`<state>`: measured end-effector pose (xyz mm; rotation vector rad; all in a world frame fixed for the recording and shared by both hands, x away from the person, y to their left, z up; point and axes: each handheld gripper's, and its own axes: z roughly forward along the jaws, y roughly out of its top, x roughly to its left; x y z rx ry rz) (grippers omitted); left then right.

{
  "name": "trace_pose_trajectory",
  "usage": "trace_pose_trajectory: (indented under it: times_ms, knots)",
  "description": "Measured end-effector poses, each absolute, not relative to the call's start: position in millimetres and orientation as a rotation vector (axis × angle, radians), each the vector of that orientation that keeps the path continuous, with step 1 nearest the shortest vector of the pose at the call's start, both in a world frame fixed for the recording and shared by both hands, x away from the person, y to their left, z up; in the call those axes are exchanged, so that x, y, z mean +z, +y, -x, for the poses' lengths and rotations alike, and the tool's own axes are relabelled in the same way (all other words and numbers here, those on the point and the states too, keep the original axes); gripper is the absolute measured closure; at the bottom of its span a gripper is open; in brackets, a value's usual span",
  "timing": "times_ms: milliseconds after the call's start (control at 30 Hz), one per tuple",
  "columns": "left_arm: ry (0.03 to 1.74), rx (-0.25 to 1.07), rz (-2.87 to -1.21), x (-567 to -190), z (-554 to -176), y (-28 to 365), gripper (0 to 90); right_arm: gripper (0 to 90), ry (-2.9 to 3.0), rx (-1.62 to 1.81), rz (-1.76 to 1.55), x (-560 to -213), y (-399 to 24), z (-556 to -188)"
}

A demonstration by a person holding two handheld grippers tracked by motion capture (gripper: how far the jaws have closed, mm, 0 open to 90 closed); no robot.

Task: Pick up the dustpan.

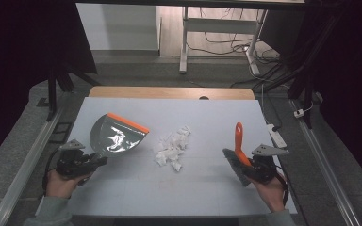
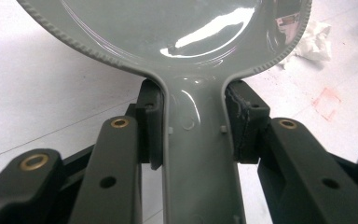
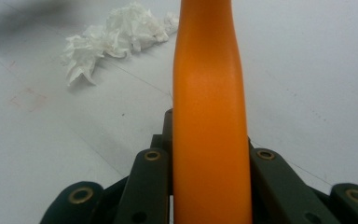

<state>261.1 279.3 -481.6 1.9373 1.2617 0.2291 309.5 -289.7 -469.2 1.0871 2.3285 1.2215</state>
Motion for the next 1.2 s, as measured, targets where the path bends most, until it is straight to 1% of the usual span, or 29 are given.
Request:
trace_pose_trajectory:
  times_ms: [400,767,1100,1200]
  knots:
    - [1.138,0.203,-1.986,-477.4,-254.2,274.5,61.5,76.3,2.336,1.216,-1.079,-469.5,-287.7,-309.0]
    - [1.091,0.18,-2.028,-478.2,-246.8,274.9,61.5,76.3,2.337,1.216,-1.074,-469.1,-286.2,-308.6]
    - [1.041,0.144,-2.094,-482.9,-239.3,269.1,61.5,76.2,2.324,1.268,-1.061,-464.8,-284.7,-307.2]
    - [1.017,0.13,-2.135,-486.8,-237.5,267.2,61.5,76.3,2.325,1.265,-1.062,-465.1,-285.3,-307.4]
